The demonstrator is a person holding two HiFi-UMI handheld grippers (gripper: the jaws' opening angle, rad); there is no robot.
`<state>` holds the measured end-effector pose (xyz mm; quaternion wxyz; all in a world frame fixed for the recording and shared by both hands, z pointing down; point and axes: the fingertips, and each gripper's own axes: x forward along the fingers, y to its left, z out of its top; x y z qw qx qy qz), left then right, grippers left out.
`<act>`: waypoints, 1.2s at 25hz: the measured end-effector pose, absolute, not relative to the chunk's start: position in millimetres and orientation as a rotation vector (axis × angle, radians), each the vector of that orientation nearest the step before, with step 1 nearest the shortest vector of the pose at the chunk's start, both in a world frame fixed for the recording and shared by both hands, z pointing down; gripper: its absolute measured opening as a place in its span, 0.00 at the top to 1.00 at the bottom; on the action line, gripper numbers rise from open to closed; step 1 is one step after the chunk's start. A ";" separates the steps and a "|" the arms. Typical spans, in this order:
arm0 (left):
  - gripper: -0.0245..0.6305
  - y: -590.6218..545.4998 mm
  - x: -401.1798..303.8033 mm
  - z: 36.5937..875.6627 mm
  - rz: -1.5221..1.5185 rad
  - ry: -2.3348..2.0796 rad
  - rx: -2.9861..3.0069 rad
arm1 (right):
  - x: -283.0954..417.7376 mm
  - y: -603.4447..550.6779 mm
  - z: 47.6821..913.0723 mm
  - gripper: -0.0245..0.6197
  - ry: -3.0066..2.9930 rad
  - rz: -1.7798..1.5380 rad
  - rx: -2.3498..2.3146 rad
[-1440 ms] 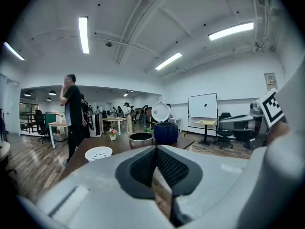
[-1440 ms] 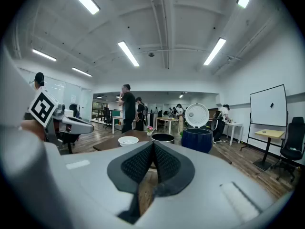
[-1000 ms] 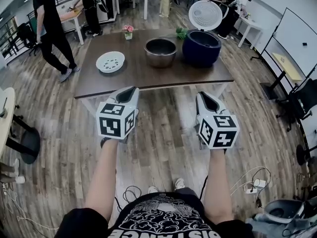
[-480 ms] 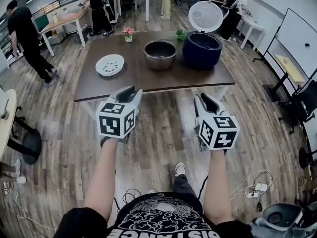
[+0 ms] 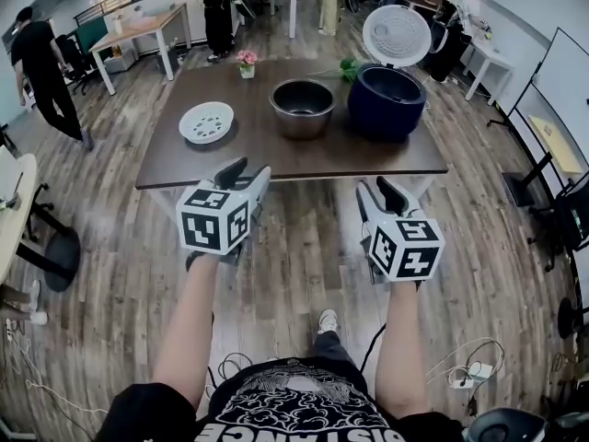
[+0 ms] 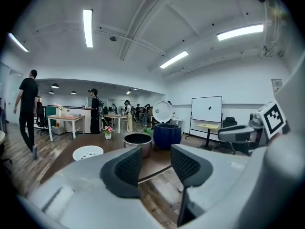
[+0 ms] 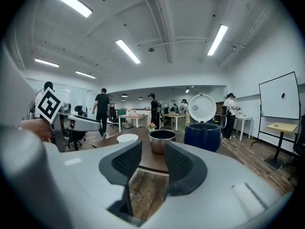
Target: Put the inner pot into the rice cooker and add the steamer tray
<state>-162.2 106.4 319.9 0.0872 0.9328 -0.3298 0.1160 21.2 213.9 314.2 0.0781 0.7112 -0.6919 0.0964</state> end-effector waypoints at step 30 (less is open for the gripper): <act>0.23 -1.0 -34.1 333.1 0.394 -1.248 2.625 | 160.4 77.4 328.8 0.30 -2.262 0.290 1.962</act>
